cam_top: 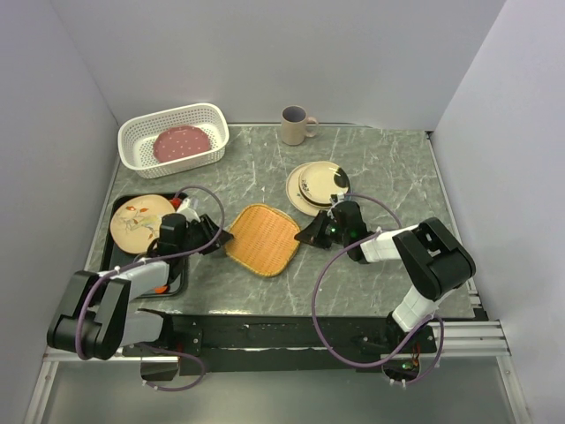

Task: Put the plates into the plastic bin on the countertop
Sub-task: Pick up the plate at the center of the board.

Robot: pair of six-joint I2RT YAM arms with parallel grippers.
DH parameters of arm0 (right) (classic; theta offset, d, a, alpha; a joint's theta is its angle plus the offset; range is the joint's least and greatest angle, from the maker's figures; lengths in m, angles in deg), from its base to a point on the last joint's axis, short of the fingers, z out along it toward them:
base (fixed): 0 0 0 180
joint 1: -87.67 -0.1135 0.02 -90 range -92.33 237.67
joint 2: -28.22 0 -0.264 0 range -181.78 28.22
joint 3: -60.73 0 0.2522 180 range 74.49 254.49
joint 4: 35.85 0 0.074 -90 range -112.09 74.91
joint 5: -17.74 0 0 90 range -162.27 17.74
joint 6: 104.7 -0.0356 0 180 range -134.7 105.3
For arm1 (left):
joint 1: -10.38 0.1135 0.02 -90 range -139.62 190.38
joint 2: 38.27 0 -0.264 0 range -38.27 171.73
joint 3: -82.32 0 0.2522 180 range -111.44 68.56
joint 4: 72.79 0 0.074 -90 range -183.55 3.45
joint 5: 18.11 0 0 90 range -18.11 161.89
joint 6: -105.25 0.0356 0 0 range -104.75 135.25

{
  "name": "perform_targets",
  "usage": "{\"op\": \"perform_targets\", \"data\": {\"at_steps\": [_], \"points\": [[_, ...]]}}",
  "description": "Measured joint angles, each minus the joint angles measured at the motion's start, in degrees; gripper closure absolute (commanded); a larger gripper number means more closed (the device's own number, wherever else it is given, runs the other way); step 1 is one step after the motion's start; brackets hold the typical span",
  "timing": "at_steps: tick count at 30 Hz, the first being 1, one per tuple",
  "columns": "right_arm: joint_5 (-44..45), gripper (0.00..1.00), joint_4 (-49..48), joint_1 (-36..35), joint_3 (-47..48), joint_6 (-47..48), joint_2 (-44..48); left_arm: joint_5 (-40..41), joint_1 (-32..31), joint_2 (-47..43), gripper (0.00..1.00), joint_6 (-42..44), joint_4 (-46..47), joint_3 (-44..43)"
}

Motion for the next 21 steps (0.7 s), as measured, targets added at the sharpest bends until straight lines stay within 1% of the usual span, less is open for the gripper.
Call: {"op": "perform_targets", "data": {"at_steps": [9,16,21], "points": [[-0.61,1.00,-0.31,0.33,-1.55,-0.44,1.44,-3.23,0.09,-0.31,0.51,-1.51,7.76,2.56],[-0.35,1.00,0.17,0.39,-2.51,-0.52,4.35,-4.31,-0.24,2.32,0.50,-1.60,11.43,2.47],[0.17,1.00,1.03,0.52,-2.75,0.24,5.33,-4.17,-2.32,6.12,0.50,-1.07,11.74,1.31]]}}
